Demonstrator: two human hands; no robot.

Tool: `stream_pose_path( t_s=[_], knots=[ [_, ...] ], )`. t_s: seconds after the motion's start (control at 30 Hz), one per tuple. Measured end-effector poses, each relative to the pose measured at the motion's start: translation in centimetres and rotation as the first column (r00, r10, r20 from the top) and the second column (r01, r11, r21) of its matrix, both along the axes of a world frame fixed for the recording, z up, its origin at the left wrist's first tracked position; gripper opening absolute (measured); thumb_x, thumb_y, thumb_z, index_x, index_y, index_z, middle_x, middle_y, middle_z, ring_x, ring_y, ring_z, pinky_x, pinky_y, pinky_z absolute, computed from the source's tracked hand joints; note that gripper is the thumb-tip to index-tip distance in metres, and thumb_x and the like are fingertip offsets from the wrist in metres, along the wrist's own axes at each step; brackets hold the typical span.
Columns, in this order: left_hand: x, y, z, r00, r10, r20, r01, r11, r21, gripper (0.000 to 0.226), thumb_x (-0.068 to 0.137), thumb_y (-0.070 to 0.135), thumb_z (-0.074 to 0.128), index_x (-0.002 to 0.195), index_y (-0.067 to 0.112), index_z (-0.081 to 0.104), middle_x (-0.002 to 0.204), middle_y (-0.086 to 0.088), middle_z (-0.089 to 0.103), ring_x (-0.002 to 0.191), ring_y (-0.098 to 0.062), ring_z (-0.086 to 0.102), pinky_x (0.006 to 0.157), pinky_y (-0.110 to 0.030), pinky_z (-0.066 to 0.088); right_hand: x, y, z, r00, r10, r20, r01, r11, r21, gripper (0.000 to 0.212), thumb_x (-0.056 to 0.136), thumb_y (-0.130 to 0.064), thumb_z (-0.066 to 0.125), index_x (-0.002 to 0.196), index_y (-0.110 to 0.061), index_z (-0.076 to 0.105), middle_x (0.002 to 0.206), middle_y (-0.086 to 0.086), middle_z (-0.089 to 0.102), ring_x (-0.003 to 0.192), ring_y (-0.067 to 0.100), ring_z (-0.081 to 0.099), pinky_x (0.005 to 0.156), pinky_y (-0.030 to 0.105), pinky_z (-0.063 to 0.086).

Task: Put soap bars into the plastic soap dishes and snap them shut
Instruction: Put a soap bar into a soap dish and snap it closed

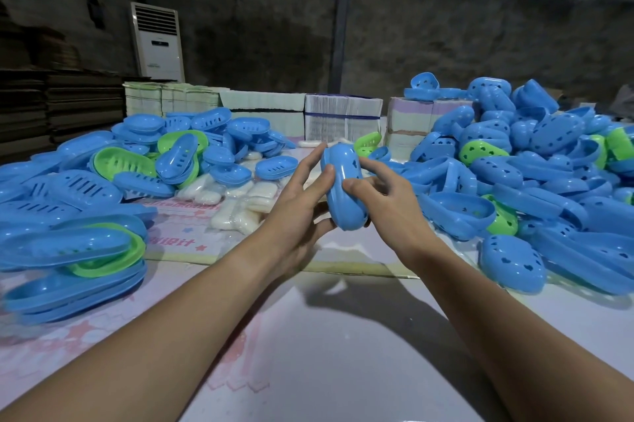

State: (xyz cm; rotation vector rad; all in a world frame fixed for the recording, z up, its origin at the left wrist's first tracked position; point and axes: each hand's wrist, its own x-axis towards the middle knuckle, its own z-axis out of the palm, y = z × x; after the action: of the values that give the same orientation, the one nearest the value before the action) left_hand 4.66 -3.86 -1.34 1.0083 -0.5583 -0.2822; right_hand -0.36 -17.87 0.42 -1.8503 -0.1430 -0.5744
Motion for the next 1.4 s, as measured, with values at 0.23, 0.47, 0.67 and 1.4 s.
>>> stream_pose_path(
  t_s=[0.23,0.47,0.67,1.4],
  knots=[
    [0.0,0.3,0.1,0.999,0.022,0.045,-0.023,0.999,0.04,0.061,0.078,0.04,0.074,0.136,0.041,0.056,0.112,-0.007,0.077,0.103,-0.025,0.074,0.07,-0.036,0.062,-0.2,-0.8,0.3,0.994,0.104,-0.017,-0.104,0.994,-0.036,0.035,0.093,-0.029,0.065,0.128,-0.032,0.062,0.079,-0.002,0.07,0.064,0.001,0.062,0.054,0.017,0.047],
    [0.1,1.3,0.5,0.996,-0.014,0.083,0.005,0.994,0.113,0.052,0.08,0.037,0.073,0.13,0.039,0.057,0.112,-0.007,0.076,0.101,-0.027,0.074,0.072,-0.04,0.061,-0.6,-1.2,0.6,0.979,0.187,-0.077,-0.194,0.977,-0.094,0.031,0.093,-0.034,0.066,0.105,-0.061,0.057,0.104,0.012,0.072,0.09,0.014,0.067,0.082,0.044,0.057],
    [-0.5,0.9,0.7,0.993,0.021,0.117,-0.035,0.992,0.12,0.055,0.081,0.036,0.073,0.133,0.038,0.056,0.112,-0.009,0.076,0.106,-0.028,0.073,0.071,-0.04,0.061,-0.5,-1.8,0.7,0.974,0.202,-0.098,-0.21,0.975,-0.075,0.033,0.093,-0.036,0.066,0.117,-0.054,0.055,0.106,-0.002,0.075,0.104,0.013,0.069,0.091,0.043,0.057],
    [-0.6,0.5,1.2,0.986,0.08,0.145,-0.108,0.974,0.198,0.026,0.105,0.027,0.053,0.123,0.043,0.062,0.107,-0.005,0.077,0.096,-0.021,0.076,0.067,-0.033,0.061,0.2,-1.4,-0.3,0.973,0.199,-0.117,-0.185,0.976,0.118,0.062,0.075,-0.032,0.077,0.135,-0.032,0.059,0.109,0.004,0.075,0.1,0.018,0.071,0.085,0.034,0.058]
  ],
)
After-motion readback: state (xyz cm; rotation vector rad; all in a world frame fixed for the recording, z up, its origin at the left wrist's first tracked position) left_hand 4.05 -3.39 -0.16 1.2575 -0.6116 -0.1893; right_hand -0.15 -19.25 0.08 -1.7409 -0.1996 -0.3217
